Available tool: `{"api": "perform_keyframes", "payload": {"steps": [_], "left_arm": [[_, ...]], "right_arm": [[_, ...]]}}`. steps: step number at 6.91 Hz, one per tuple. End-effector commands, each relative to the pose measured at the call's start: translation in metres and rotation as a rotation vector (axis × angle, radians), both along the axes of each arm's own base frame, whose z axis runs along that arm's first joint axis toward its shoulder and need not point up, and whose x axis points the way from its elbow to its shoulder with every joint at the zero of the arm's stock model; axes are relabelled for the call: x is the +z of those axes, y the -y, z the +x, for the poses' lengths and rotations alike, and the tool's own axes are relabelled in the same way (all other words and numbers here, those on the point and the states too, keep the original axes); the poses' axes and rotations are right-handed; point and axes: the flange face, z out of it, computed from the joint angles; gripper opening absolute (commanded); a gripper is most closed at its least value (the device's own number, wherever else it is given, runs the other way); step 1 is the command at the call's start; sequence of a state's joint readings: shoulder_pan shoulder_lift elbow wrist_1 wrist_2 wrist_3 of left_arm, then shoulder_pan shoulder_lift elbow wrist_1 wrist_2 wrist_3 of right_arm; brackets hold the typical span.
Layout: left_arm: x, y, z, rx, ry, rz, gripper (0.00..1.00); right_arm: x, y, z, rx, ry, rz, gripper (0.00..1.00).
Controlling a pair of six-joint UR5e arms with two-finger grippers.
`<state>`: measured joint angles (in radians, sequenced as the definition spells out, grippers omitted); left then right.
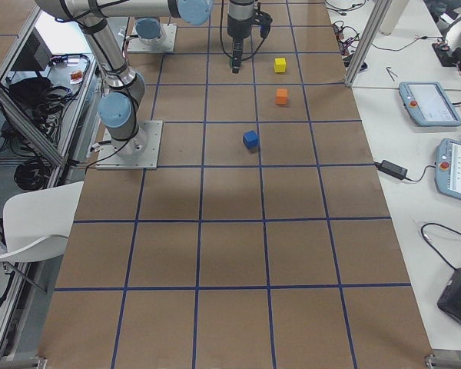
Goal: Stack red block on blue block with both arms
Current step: 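Carry the red cube with the left gripper toward the yellow cube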
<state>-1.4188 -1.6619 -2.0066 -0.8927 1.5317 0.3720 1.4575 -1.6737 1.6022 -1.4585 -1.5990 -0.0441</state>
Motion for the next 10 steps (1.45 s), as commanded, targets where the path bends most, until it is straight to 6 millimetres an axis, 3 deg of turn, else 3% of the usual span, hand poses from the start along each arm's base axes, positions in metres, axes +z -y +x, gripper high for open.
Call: {"api": "perform_keyframes", "payload": {"steps": [1, 2, 3, 7, 8, 9, 10], "left_arm": [[0.121, 0.045, -0.071, 0.100, -0.073, 0.086, 0.00], [0.146, 0.059, -0.114, 0.098, -0.122, 0.096, 0.00], [0.139, 0.069, -0.150, 0.099, -0.143, 0.113, 0.00], [0.043, 0.079, -0.255, 0.150, -0.113, 0.220, 0.00], [0.020, 0.081, -0.274, 0.135, -0.106, 0.226, 0.00], [0.002, 0.086, -0.278, 0.144, -0.102, 0.235, 0.00], [-0.001, 0.096, -0.282, 0.174, -0.093, 0.212, 0.00]], "right_arm": [[0.000, 0.000, -0.002, 0.001, -0.024, 0.003, 1.00], [-0.001, 0.001, -0.002, 0.001, -0.022, 0.003, 1.00], [-0.001, 0.001, -0.002, 0.000, -0.022, 0.003, 1.00], [-0.006, 0.000, -0.004, -0.005, -0.017, 0.022, 1.00], [-0.017, 0.004, -0.003, -0.006, -0.001, 0.044, 1.00], [-0.024, 0.007, -0.005, -0.010, -0.016, 0.058, 1.00], [-0.024, 0.007, -0.006, -0.015, -0.016, 0.061, 1.00]]}}
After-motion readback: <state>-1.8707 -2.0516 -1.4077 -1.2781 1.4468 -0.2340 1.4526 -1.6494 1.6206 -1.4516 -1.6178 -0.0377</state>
